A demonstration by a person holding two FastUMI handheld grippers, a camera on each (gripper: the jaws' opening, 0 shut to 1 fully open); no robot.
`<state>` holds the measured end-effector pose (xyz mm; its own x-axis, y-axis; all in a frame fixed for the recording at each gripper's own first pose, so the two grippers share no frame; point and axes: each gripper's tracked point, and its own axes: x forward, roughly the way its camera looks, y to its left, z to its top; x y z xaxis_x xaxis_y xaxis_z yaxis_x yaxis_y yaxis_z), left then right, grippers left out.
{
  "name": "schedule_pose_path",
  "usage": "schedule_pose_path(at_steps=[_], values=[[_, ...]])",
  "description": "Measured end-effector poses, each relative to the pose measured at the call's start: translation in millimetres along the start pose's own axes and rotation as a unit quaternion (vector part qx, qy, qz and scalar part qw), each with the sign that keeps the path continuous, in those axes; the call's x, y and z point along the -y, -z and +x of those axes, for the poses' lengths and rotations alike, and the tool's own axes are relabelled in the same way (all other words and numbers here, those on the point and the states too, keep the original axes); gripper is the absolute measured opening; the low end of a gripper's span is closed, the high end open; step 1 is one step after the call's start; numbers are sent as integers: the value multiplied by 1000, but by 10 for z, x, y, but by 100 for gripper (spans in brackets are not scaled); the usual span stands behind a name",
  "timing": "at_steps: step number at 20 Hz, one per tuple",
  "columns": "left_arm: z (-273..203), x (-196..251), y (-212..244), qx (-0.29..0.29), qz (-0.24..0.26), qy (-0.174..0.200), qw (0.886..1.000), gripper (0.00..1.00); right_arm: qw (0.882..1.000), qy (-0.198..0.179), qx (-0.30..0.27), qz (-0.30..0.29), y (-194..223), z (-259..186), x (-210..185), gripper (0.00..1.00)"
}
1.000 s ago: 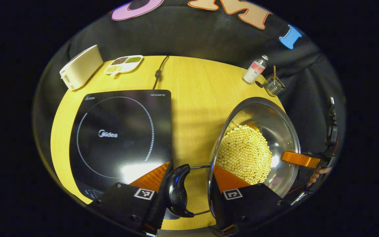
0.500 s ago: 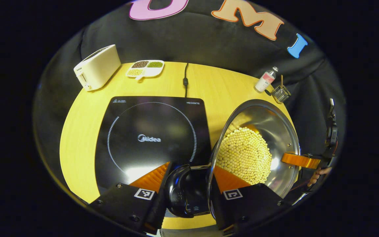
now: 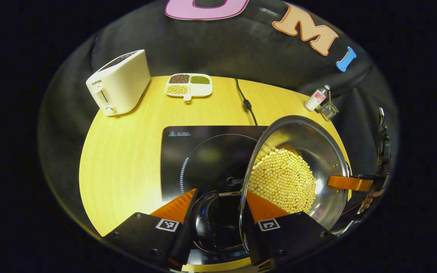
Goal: First push the handle of the pot to place it horizontally, then grasp the pot with both hands and set it on the induction cooktop.
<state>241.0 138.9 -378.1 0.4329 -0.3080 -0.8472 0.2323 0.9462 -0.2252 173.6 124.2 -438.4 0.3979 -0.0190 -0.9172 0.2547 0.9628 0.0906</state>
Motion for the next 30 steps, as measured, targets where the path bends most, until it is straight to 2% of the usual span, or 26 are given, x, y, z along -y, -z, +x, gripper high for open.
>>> schedule_pose_path(at_steps=[3,4,5,8,9,10,12,15,16,17,18,19,20,22,24,25,28,29,30], values=[[13,-221,-53,3,-8,8,1000,60,1000,13,1,-5,-25,48,-225,49],[30,-267,-55,4,-9,8,1000,61,1000,16,-1,-7,-27,47,-283,42],[40,-332,-61,5,-9,8,1000,60,1000,18,-3,-11,-32,73,-343,49],[72,-524,-61,5,-13,3,1000,60,1000,20,-9,-18,-53,212,-469,49],[99,-587,-54,2,-15,0,1000,60,1000,21,-11,-20,-60,248,-503,42],[99,-628,-82,4,-13,-2,1000,60,1000,20,-8,-20,-86,280,-516,49],[127,-699,-161,15,5,-7,1000,61,1000,18,-3,-17,-121,210,-454,42],[107,-761,-192,15,18,-31,999,66,1000,11,-8,-10,-199,23,-174,43],[109,-767,-201,19,16,-40,999,72,1000,11,-7,-13,-217,-10,-99,58],[106,-763,-217,30,15,-46,998,75,1000,12,0,-14,-237,-82,-33,49],[99,-773,-206,37,16,-53,998,77,1000,12,4,-13,-258,-129,13,62],[52,-735,-201,40,17,-56,998,81,1000,10,6,-9,-259,-205,111,59],[20,-775,-165,41,21,-71,996,92,1000,6,3,-4,-242,-342,293,69],[-61,-869,-173,56,29,-99,993,100,1000,-8,5,17,-241,-578,680,84],[-186,-901,-199,73,19,-116,990,100,999,-27,22,35,-199,-779,1088,94],[-256,-884,-231,85,19,-120,989,100,998,-36,31,35,-149,-906,1236,96],[-536,-699,-296,119,19,-122,985,99,996,-65,60,20,-234,-1605,1638,95],[-667,-627,-330,134,19,-128,982,99,995,-73,68,11,-228,-1969,1640,95],[-828,-535,-350,152,19,-136,979,99,994,-76,79,0,-256,-2256,1770,100]])
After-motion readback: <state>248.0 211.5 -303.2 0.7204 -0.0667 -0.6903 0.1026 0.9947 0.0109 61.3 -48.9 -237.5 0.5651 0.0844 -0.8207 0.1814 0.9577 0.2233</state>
